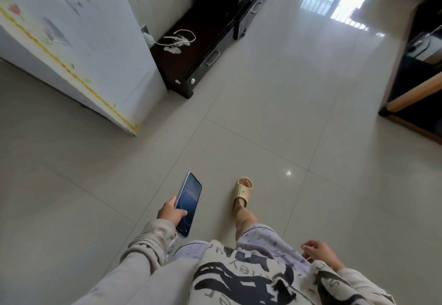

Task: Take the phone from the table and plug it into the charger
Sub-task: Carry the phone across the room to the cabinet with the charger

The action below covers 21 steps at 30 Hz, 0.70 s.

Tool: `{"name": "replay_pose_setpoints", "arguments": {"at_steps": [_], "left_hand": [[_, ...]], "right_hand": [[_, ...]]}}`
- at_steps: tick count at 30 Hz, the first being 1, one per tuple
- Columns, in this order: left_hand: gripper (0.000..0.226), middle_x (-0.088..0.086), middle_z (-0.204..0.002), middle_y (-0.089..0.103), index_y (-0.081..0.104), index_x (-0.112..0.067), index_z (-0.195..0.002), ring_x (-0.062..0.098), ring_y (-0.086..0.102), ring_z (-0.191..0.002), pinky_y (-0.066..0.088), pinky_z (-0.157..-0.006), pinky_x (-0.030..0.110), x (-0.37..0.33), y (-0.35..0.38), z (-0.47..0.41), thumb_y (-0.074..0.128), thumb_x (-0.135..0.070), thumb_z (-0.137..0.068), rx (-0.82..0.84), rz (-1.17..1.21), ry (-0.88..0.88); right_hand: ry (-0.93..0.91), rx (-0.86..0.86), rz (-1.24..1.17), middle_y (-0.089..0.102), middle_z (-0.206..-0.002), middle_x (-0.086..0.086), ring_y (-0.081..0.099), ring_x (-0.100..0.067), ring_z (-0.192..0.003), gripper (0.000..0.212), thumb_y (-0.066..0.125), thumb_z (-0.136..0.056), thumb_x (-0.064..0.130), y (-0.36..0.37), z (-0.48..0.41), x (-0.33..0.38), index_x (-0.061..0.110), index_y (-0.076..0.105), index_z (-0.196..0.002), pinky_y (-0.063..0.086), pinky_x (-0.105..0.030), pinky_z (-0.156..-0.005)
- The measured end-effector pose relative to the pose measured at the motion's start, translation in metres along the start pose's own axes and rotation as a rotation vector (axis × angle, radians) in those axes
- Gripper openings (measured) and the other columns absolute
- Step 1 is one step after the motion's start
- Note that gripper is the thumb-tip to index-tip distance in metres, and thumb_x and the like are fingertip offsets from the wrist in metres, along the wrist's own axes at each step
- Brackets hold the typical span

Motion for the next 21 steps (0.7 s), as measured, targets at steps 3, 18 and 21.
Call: {"name": "replay_pose_setpoints", "arguments": {"at_steps": [3, 18, 21], "left_hand": [[0.036, 0.024, -0.119, 0.063, 0.057, 0.003, -0.116, 0.039, 0.057, -0.109, 0.043, -0.09, 0.036, -0.028, -0.003, -0.022, 0.058, 0.004, -0.08, -0.033, 0.012, -0.082], [0.039, 0.03, -0.119, 0.061, 0.054, 0.01, -0.118, 0.043, 0.056, -0.109, 0.041, -0.084, 0.036, -0.16, -0.04, -0.128, 0.058, 0.01, -0.079, -0.082, 0.11, -0.254], [0.041, 0.03, -0.12, 0.061, 0.054, 0.009, -0.12, 0.044, 0.056, -0.11, 0.043, -0.094, 0.04, -0.193, -0.052, -0.161, 0.058, 0.01, -0.079, -0.07, 0.113, -0.263]], "right_hand": [[-0.066, -0.011, 0.008, 0.052, -0.06, -0.003, 0.044, -0.016, -0.049, 0.026, 0.043, -0.092, -0.001, -0.036, -0.033, 0.062, -0.014, 0.057, -0.109, 0.039, -0.016, -0.037], [-0.311, 0.047, 0.058, 0.055, -0.063, -0.003, 0.05, -0.015, -0.05, 0.013, 0.043, -0.091, -0.001, -0.16, -0.118, 0.32, 0.005, 0.054, -0.089, 0.037, -0.023, -0.047], [-0.265, 0.049, 0.03, 0.054, -0.063, -0.004, 0.049, -0.015, -0.05, 0.012, 0.043, -0.092, 0.0, -0.172, -0.139, 0.349, 0.004, 0.054, -0.091, 0.037, -0.022, -0.047]]}}
Point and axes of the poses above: each hand's wrist, its own z-axis away from the middle knuckle, its own y-axis out of the palm, x = y × z, the point moved 3 cm from there along -z, towards the middle knuckle
